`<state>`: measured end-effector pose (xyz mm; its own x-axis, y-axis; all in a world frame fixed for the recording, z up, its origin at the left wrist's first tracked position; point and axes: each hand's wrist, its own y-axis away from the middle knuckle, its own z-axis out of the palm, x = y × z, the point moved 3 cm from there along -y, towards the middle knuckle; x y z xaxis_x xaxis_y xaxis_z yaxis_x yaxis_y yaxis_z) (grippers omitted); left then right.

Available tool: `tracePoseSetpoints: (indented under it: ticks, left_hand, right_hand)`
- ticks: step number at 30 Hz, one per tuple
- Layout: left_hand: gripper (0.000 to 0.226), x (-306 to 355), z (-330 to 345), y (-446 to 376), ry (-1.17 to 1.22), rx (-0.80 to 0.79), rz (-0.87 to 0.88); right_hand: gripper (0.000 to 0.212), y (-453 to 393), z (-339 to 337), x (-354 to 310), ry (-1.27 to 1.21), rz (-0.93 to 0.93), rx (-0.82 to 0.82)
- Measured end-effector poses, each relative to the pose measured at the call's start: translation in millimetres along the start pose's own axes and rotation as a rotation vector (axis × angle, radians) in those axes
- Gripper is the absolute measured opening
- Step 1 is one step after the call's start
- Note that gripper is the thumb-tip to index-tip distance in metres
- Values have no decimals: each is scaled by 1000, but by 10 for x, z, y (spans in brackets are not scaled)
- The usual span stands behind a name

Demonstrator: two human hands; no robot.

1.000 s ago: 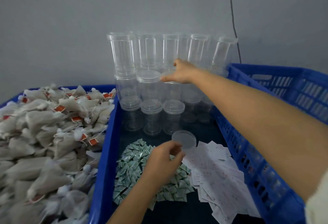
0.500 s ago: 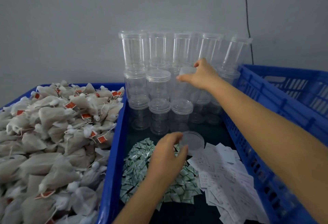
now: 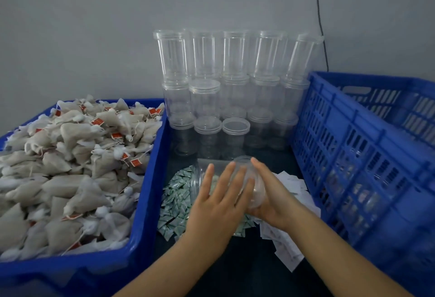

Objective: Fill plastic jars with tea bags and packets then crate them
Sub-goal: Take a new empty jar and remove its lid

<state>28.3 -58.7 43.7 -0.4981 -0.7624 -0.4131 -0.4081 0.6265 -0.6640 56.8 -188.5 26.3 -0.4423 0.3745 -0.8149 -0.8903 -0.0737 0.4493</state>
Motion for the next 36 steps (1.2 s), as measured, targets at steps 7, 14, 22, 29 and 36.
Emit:
tracePoseSetpoints:
  ticks: [7, 14, 22, 29, 36]
  left_hand:
    - [76, -55, -12, 45, -55, -243, 76]
    - [69, -58, 6, 27, -157, -147, 397]
    - [51, -70, 112, -54, -198, -220, 517]
    - [99, -234, 269, -181, 239, -647, 13]
    - [78, -364, 269, -147, 1144, -777, -484]
  right_hand:
    - [71, 34, -122, 138, 167, 212, 15]
    - [71, 52, -198, 208, 132, 440, -252]
    - [72, -41, -182, 302, 167, 544, -255]
    - [64, -120, -97, 5, 668, 120, 21]
    - [37, 57, -81, -395, 990, -416, -34]
